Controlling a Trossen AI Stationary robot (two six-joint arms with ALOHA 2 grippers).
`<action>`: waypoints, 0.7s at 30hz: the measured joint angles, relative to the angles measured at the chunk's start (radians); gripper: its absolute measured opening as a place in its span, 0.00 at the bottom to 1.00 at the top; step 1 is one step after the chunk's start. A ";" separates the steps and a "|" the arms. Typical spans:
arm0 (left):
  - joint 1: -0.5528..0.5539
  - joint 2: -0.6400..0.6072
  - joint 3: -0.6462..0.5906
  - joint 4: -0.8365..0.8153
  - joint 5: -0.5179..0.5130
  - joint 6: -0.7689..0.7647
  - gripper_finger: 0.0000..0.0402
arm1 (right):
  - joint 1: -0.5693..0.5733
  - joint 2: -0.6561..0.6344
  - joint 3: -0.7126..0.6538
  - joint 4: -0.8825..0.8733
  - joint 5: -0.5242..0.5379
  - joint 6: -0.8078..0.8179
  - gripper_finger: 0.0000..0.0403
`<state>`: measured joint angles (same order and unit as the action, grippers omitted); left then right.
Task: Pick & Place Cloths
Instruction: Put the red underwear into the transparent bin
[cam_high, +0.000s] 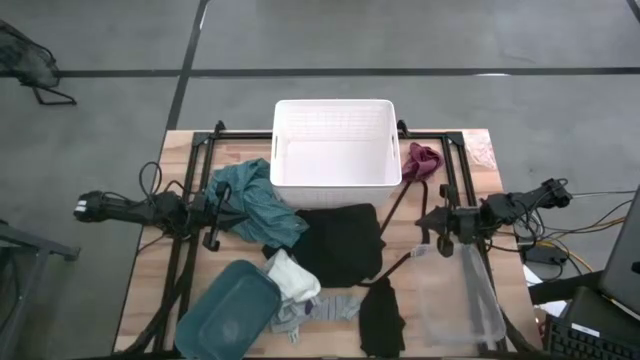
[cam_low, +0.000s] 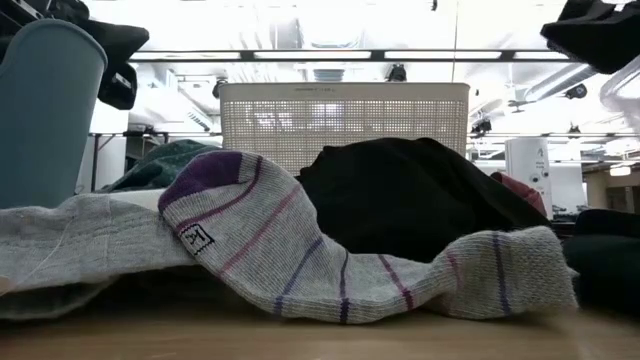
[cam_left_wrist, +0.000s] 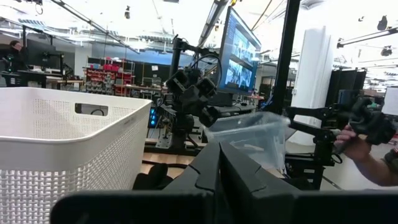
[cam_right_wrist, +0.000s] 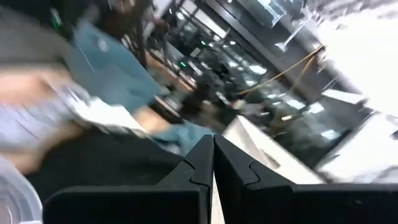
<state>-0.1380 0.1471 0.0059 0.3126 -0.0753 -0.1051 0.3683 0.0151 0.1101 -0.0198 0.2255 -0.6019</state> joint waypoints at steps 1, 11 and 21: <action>0.000 0.000 0.000 0.000 0.000 0.000 0.04 | 0.000 0.000 0.000 -0.001 -0.019 0.079 0.02; 0.000 0.000 0.000 0.000 0.000 0.000 0.04 | -0.002 0.001 0.000 0.184 0.179 0.419 0.02; 0.000 0.000 0.000 0.000 0.000 0.000 0.04 | -0.002 0.004 0.000 0.318 0.537 0.524 0.02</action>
<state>-0.1383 0.1472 0.0059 0.3126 -0.0750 -0.1054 0.3664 0.0195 0.1101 0.2982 0.7630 -0.0774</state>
